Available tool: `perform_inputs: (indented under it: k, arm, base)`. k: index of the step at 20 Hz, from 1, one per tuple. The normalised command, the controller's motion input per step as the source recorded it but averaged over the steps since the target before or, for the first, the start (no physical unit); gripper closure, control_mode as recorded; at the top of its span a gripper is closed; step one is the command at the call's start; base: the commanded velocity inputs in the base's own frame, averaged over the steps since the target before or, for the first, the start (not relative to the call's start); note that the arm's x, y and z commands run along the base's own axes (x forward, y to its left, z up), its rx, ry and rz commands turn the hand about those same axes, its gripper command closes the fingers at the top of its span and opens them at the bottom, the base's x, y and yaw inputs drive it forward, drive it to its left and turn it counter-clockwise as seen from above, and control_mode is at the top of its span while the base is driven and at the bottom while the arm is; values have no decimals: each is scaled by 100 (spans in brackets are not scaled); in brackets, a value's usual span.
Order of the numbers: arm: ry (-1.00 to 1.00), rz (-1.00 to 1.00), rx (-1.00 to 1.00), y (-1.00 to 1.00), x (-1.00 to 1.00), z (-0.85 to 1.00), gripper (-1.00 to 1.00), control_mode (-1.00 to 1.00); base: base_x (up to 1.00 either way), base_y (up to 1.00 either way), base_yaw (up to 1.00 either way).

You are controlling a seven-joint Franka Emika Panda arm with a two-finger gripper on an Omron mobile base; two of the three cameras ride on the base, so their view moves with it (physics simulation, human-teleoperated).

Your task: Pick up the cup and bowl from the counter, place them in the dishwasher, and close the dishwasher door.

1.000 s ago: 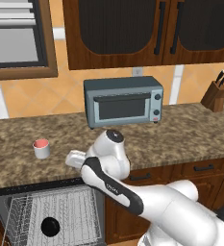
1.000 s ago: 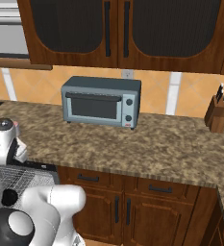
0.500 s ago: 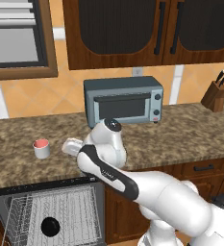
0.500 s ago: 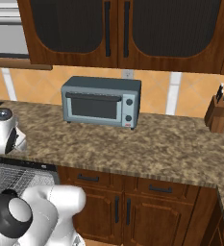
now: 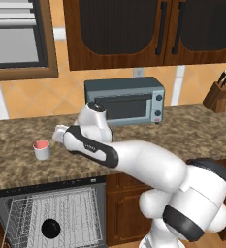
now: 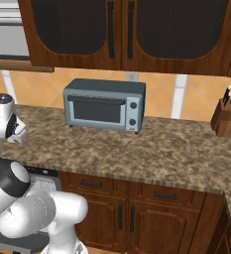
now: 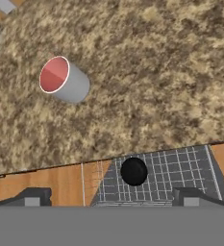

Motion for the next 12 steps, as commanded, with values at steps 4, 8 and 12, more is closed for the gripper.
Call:
perform_inputs:
  k: [4, 8, 12]
  arm:
    - [10, -7, -9, 30, 60, 0, -100, -100]
    - [9, -6, -6, 26, 58, -3, -100, -100]
    - [1, -3, -1, 4, 22, -33, -100, -100]
  base:
    - [0, 0, 0]
    - [0, 0, 0]
    - [0, 0, 0]
